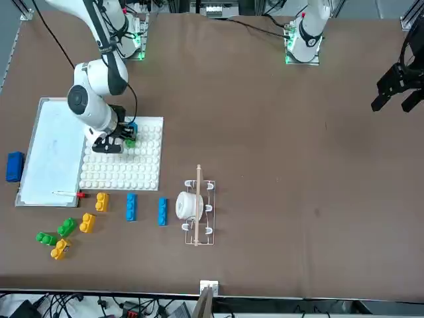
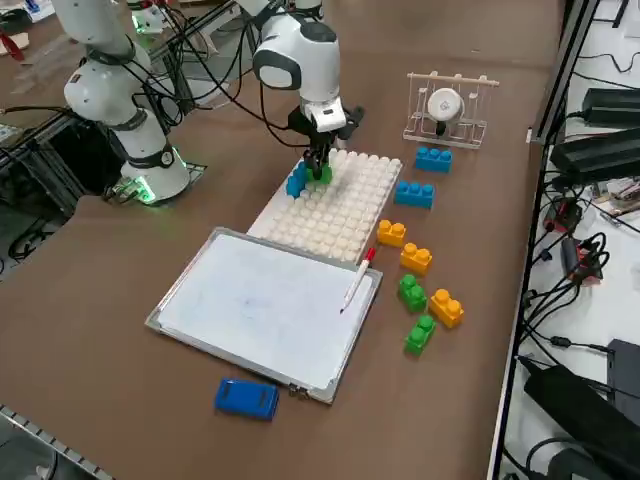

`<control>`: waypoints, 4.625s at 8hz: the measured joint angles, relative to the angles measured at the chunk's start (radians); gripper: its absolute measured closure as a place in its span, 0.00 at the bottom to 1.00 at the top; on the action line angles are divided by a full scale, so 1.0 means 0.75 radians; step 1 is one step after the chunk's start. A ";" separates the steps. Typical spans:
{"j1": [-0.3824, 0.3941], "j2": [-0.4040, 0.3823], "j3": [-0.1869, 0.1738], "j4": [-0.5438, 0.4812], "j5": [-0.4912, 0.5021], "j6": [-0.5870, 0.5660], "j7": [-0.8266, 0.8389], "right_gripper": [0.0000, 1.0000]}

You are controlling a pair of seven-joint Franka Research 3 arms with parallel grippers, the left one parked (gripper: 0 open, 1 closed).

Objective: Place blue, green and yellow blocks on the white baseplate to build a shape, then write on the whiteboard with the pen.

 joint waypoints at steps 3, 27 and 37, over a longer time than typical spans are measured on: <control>0.000 0.000 0.000 0.000 -0.001 -0.004 -0.002 0.60; 0.011 0.077 0.006 0.046 -0.055 -0.009 -0.005 0.60; 0.020 0.132 0.004 0.082 -0.066 0.027 -0.004 0.43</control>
